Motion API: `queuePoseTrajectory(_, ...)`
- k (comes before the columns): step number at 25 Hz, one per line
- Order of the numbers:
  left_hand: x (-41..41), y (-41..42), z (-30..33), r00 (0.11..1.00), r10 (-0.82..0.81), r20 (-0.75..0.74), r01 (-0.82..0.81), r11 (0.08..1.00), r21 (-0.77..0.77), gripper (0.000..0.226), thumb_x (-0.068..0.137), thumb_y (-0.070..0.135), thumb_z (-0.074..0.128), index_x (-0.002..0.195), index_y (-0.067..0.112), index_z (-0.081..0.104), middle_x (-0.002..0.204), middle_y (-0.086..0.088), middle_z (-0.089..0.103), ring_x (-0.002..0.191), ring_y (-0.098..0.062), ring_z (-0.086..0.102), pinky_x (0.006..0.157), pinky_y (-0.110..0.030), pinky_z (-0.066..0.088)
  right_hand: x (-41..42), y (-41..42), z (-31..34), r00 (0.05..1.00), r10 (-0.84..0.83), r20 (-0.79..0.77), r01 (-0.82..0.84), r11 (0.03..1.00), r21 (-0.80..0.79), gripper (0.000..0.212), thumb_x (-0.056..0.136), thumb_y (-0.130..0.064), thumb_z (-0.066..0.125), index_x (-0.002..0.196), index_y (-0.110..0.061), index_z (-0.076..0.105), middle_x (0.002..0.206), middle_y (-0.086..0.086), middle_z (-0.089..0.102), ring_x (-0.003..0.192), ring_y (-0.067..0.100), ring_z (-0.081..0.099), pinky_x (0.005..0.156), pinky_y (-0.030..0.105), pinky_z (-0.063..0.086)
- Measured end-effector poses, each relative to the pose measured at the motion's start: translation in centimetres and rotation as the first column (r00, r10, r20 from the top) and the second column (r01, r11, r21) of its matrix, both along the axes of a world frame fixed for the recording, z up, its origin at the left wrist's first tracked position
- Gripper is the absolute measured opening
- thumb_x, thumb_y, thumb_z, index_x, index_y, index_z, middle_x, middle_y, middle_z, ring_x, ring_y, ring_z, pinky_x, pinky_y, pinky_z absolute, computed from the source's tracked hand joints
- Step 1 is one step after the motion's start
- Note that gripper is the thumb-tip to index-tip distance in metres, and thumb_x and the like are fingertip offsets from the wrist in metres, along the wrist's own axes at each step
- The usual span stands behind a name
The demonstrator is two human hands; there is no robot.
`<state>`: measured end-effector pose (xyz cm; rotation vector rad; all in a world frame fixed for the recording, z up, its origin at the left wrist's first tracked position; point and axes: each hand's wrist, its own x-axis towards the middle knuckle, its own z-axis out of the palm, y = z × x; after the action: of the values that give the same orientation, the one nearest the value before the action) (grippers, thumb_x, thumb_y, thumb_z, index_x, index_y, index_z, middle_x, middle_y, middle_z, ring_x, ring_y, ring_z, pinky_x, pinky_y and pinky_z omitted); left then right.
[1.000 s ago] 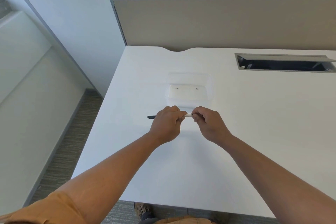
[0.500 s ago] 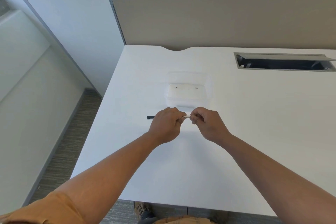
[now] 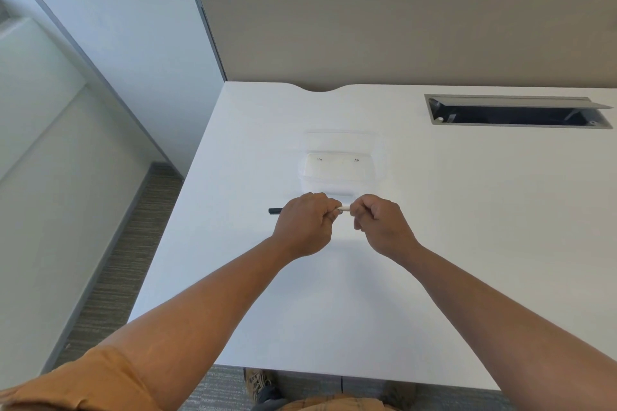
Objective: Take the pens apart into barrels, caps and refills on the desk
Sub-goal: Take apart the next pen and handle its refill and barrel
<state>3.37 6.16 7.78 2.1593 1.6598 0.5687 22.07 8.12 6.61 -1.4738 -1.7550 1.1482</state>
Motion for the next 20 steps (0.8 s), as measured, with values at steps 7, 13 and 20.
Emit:
queuePoseTrajectory(7, -0.2, 0.4, -0.1, 1.0, -0.016, 0.001, 0.016, 0.999, -0.05, 0.02, 0.1, 0.027, 0.049, 0.088, 0.03, 0.065, 0.067, 0.013, 0.047, 0.073, -0.015, 0.047, 0.059, -0.029, 0.029, 0.8, -0.6, -0.2, 0.993, 0.005, -0.119, 0.002, 0.999, 0.052, 0.009, 0.094, -0.015, 0.068, 0.092, -0.024, 0.07, 0.075, -0.006, 0.07, 0.067, 0.006, 0.059, 0.064, 0.017, 0.048)
queuePoseTrajectory(13, -0.1, 0.7, 0.0, 0.998, -0.056, -0.037, 0.054, 0.998, -0.039, 0.025, 0.099, 0.03, 0.048, 0.075, 0.035, 0.048, 0.065, 0.01, 0.046, 0.069, -0.017, 0.046, 0.054, -0.028, 0.026, 0.5, 0.1, 0.1, 0.996, 0.0, -0.086, -0.012, 0.99, -0.138, 0.03, 0.1, -0.031, 0.057, 0.076, -0.019, 0.068, 0.063, -0.001, 0.071, 0.057, 0.011, 0.059, 0.064, 0.036, 0.05)
queuePoseTrajectory(20, -0.4, 1.2, -0.2, 1.0, -0.002, -0.03, -0.002, 0.994, -0.114, 0.024, 0.101, 0.034, 0.045, 0.098, 0.03, 0.069, 0.077, 0.01, 0.057, 0.077, -0.016, 0.054, 0.057, -0.027, 0.033, 0.5, 0.2, 0.4, 0.999, 0.015, -0.049, -0.014, 1.0, 0.025, 0.013, 0.095, -0.01, 0.064, 0.088, -0.019, 0.07, 0.075, -0.004, 0.072, 0.066, 0.01, 0.059, 0.065, 0.025, 0.05)
